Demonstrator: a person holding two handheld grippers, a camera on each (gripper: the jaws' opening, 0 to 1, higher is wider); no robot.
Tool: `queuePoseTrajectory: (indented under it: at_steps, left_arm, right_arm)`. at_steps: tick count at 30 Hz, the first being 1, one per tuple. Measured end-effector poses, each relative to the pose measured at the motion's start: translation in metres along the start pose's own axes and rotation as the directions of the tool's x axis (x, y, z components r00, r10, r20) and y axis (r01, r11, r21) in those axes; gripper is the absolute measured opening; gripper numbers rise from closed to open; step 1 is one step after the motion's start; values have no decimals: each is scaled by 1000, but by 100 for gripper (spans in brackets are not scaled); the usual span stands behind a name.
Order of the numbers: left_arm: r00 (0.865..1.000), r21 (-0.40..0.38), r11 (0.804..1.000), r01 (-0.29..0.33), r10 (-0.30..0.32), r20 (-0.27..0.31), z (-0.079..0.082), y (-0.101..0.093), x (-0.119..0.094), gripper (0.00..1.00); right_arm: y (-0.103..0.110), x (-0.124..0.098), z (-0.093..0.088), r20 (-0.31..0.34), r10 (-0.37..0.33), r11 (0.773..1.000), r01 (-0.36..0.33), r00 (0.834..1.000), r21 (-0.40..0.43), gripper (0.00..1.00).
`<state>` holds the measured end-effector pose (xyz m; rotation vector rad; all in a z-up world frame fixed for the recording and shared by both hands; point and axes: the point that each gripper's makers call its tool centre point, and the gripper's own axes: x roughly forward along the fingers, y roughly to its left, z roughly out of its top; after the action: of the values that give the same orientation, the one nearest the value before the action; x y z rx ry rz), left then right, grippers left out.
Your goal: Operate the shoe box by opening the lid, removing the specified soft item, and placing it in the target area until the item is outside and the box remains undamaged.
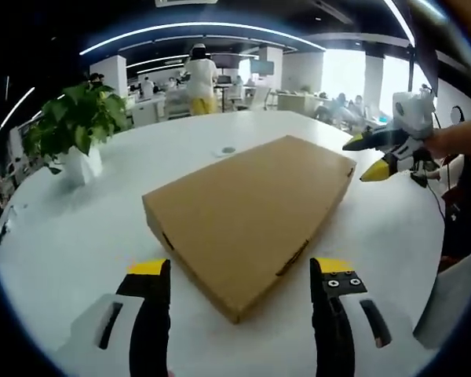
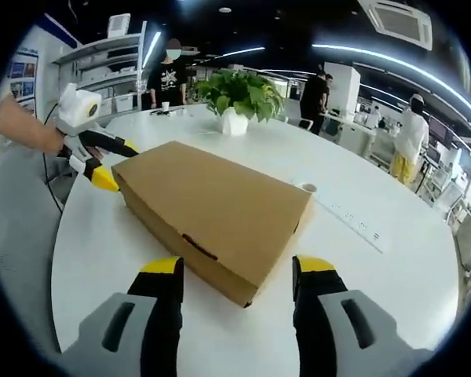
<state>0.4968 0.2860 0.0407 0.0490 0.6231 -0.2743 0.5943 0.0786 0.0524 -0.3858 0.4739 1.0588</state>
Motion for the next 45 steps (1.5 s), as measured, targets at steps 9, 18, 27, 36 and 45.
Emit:
queuePoseTrajectory:
  at_steps: [9,18,27,36,45]
  left_arm:
    - [1000,-11,1000,-13,12,-11,-4,0,6,72]
    - [999,-14,999,-33,33,-5,-4,3,11,68]
    - [1000,-11,999,-30,30,-5,-4,2,10,67]
    - [1000,-3,1000,-15,15,-18,-4,4,9,66]
    - [999,14,1000,17,-16,-45,-7,6,6,65]
  right_arm:
    - [7,13,-10,-38,51,999,-51,998,-11,50]
    - [-2,14,-9,-29,34,999,-34,999,18,44]
    - [1,14,-9,-32,25,999,-24,999,31,43]
    - [6,11,-10,-31,9,999,-8,999,41,43]
    - [15,7,-12,-36,1,999,1,999,48,41]
